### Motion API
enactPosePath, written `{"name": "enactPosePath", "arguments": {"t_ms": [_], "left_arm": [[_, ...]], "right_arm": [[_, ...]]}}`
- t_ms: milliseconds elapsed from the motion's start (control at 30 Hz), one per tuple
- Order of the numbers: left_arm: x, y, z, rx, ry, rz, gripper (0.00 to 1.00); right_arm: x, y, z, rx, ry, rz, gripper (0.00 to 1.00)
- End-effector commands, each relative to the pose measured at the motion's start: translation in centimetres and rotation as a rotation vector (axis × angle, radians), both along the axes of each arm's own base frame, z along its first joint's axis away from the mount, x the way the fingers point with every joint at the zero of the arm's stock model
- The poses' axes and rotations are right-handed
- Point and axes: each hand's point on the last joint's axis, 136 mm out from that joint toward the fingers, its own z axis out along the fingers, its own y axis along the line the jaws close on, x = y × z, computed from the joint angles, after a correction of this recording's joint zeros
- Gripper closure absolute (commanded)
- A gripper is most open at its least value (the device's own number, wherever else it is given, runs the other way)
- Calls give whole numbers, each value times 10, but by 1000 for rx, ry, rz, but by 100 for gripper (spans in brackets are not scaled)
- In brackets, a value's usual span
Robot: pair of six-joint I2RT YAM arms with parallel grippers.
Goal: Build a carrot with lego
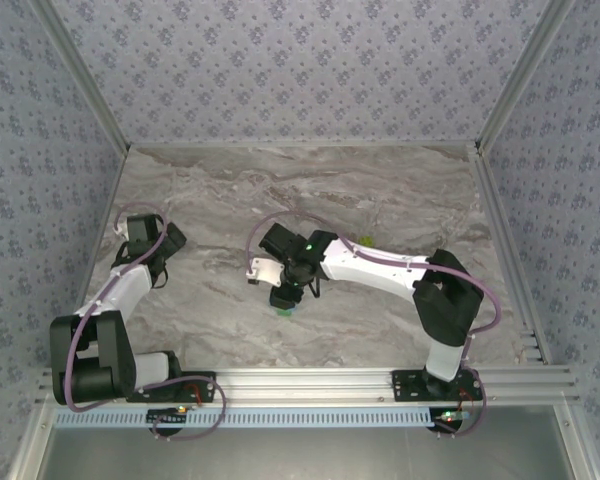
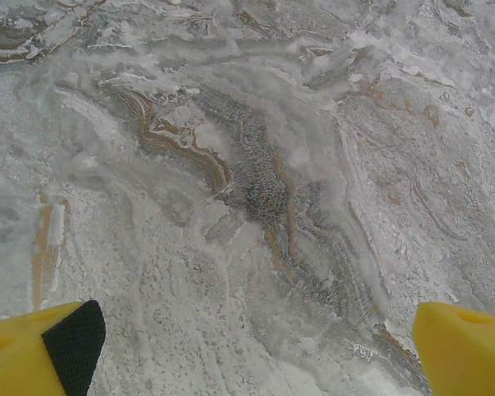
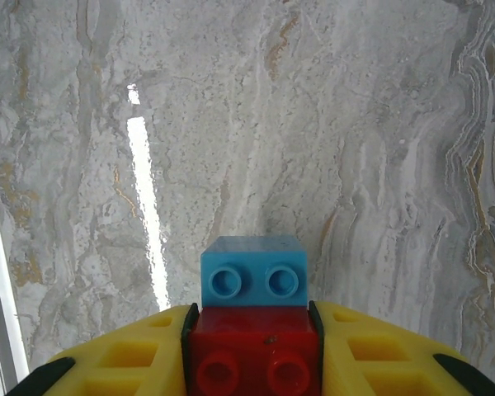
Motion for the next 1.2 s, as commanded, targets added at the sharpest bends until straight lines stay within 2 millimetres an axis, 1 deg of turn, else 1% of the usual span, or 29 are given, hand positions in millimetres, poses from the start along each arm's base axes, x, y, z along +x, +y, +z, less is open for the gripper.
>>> {"name": "enactPosePath", "arguments": {"t_ms": [0, 200, 300, 467, 600, 667, 767, 833, 867, 933, 967, 1067, 1100, 1133, 1167], "left_arm": [[12, 2, 16, -5, -42, 3, 2], [12, 2, 16, -5, -42, 3, 3], [12, 2, 16, -4, -42, 3, 3], [12, 2, 15, -5, -41, 3, 2], [11, 2, 16, -3, -42, 3, 3], [11, 2, 16, -2, -41, 3, 2], [10, 2, 16, -2, -43, 3, 2], [10, 2, 16, -2, -42, 4, 3], [10, 2, 16, -2, -42, 4, 2], [10, 2, 16, -4, -42, 4, 3], [10, 2, 16, -4, -43, 3, 3], [10, 2, 16, -4, -43, 4, 3], [10, 2, 16, -3, -43, 5, 2], [10, 2, 16, -3, -42, 5, 3], [10, 2, 17, -3, -44, 5, 2]], "right_arm": [[2, -2, -9, -38, -15, 16, 63], [5, -3, -7, -16, -6, 9, 60], [5, -4, -4, 1, -2, 5, 52], [6, -4, 10, 48, 4, -5, 39], [7, -3, 29, 94, -4, -12, 33], [8, -2, 44, 132, -12, -11, 32], [12, -3, 71, 183, -46, -16, 29], [22, -6, 92, 224, -86, -46, 28], [29, -7, 100, 239, -101, -63, 27], [48, -11, 110, 241, -136, -109, 26], [58, -13, 110, 228, -140, -130, 26], [99, -17, 96, 147, -144, -220, 26], [114, -16, 88, 119, -138, -248, 26], [129, -17, 74, 79, -126, -281, 26], [143, -16, 66, 53, -121, -307, 26]]}}
